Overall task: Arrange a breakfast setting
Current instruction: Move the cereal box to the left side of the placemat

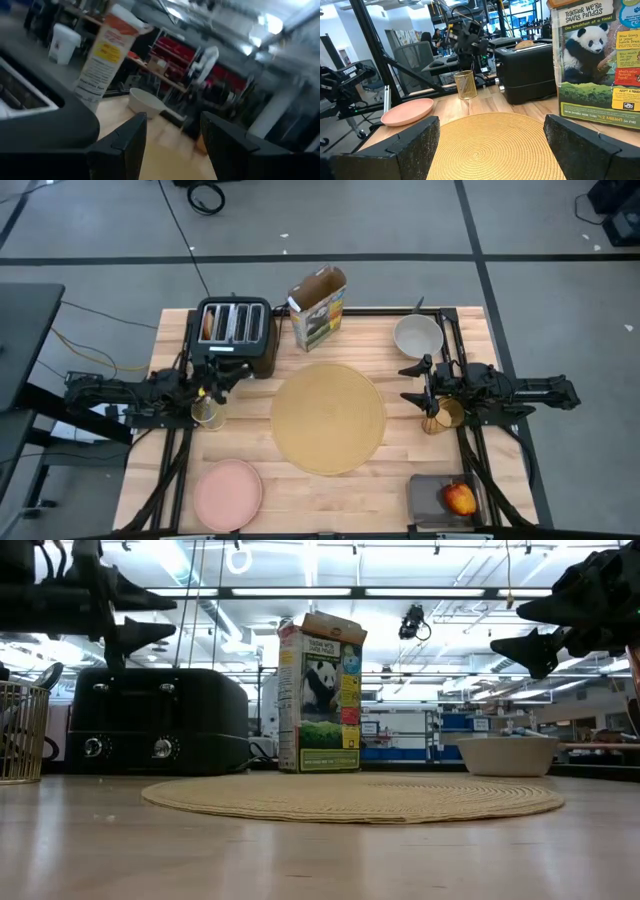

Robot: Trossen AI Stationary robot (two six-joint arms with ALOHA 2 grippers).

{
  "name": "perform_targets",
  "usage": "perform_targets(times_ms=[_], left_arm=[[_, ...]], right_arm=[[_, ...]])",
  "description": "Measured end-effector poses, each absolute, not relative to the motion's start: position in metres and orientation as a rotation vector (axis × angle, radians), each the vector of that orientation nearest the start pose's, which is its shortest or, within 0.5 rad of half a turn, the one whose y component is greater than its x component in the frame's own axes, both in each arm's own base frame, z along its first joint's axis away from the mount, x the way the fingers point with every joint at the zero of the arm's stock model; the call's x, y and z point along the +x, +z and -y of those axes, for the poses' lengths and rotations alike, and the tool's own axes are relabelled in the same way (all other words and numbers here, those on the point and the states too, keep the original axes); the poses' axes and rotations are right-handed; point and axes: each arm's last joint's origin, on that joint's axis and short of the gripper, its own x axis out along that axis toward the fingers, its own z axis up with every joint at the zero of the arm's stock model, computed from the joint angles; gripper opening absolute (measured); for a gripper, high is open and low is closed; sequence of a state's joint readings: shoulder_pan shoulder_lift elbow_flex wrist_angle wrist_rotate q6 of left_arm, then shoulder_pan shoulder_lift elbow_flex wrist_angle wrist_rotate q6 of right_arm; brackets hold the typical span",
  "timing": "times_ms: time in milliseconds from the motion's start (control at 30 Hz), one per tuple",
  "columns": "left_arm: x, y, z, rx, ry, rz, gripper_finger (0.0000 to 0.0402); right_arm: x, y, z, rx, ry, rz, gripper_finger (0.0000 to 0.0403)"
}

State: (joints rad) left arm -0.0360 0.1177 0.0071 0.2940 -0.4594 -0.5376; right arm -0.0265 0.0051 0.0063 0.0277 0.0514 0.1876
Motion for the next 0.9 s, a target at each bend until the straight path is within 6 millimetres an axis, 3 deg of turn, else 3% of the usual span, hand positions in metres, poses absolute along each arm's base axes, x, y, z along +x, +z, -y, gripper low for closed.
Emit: perform_targets(times_ms=[100, 200, 433, 733, 900], left_arm=[[0.100, 0.189, -0.009, -0.719, 0.328, 0.359, 0.0192], [0.099, 0.196, -0.008, -0.741, 0.296, 0.381, 0.0192], [0.105, 0.242, -0.005, -0.702, 0.299, 0.391, 0.0192], [0.144, 0.300, 0.012, -0.631, 0.216, 0.229, 0.0192], [0.163, 0.338, 0.016, -0.520, 0.325, 0.104, 0.0192]], right_arm=[[0.097, 0.168, 0.004, 0.188, -0.075, 0.037, 0.0360], [0.097, 0.168, 0.004, 0.188, -0.076, 0.036, 0.0360], [0.097, 0.168, 0.004, 0.188, -0.075, 0.036, 0.0360], [0.097, 0.168, 0.004, 0.188, -0.076, 0.036, 0.0360], [0.097, 0.168, 0.004, 0.188, -0.075, 0.036, 0.0360]])
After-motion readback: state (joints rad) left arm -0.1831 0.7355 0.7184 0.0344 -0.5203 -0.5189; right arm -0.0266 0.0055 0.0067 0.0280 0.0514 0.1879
